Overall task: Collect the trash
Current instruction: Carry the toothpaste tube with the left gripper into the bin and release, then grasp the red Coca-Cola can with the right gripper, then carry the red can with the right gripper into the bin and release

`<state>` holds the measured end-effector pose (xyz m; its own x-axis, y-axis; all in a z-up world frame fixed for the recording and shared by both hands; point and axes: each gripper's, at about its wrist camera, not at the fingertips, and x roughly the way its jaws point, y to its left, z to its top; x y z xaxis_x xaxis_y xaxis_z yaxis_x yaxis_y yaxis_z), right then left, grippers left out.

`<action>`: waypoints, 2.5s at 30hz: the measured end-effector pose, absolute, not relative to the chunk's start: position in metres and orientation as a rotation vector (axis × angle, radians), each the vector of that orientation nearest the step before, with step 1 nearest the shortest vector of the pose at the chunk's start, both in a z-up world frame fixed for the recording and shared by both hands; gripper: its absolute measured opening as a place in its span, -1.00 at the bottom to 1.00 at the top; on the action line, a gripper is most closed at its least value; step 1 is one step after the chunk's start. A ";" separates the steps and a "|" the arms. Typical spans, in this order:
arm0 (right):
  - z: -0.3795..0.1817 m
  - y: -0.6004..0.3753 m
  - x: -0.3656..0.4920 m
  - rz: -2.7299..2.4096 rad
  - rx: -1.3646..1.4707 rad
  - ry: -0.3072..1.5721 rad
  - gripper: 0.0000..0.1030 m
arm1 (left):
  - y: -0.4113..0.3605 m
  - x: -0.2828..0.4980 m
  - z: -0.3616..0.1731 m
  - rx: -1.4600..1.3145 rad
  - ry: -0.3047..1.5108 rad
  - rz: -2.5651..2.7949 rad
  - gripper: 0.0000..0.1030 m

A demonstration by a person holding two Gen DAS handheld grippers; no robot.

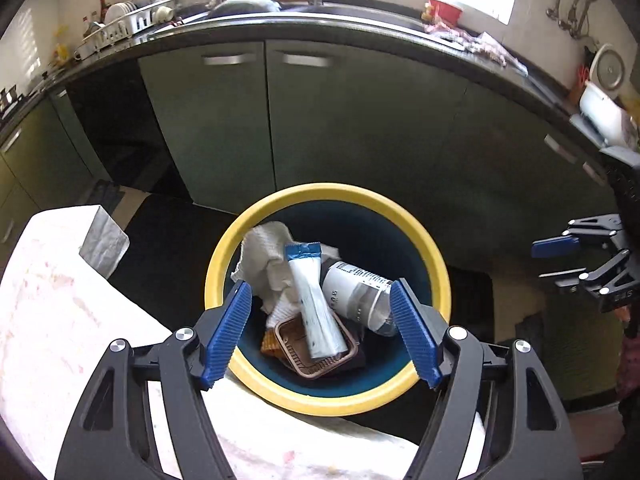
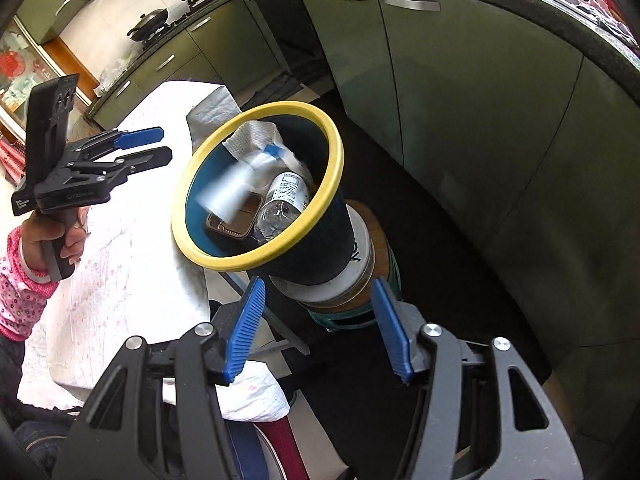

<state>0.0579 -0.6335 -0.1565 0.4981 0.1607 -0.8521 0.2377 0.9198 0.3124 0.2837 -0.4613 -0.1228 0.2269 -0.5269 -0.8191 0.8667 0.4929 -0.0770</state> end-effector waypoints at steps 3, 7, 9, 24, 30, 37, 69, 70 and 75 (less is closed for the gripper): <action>-0.156 -0.628 0.061 -0.039 0.409 1.062 0.04 | -0.429 0.274 -0.103 0.355 0.852 -1.011 0.38; -0.153 -0.611 0.072 -0.004 0.371 1.080 0.04 | -0.363 0.247 -0.069 0.266 0.706 -0.978 0.46; -0.151 -0.598 0.082 0.024 0.337 1.094 0.04 | -0.325 0.231 -0.051 0.230 0.619 -0.939 0.59; -0.120 -0.406 0.198 0.413 -0.008 1.149 0.07 | -0.050 0.215 -0.038 0.079 0.417 -0.275 0.75; -0.093 -0.326 0.245 0.576 -0.145 1.142 0.07 | 0.037 0.231 -0.068 -0.065 0.427 -0.082 0.76; -0.072 -0.236 0.282 0.776 -0.344 1.142 0.07 | 0.074 0.229 -0.084 -0.114 0.429 -0.006 0.77; -0.167 -0.043 0.342 1.182 -0.947 1.450 0.42 | 0.102 0.210 -0.079 -0.206 0.380 0.118 0.78; -0.169 -0.043 0.342 1.177 -0.950 1.441 0.42 | 0.102 0.210 -0.079 -0.205 0.383 0.116 0.78; -0.165 -0.038 0.334 1.146 -0.944 1.353 0.40 | 0.100 0.211 -0.079 -0.202 0.383 0.114 0.78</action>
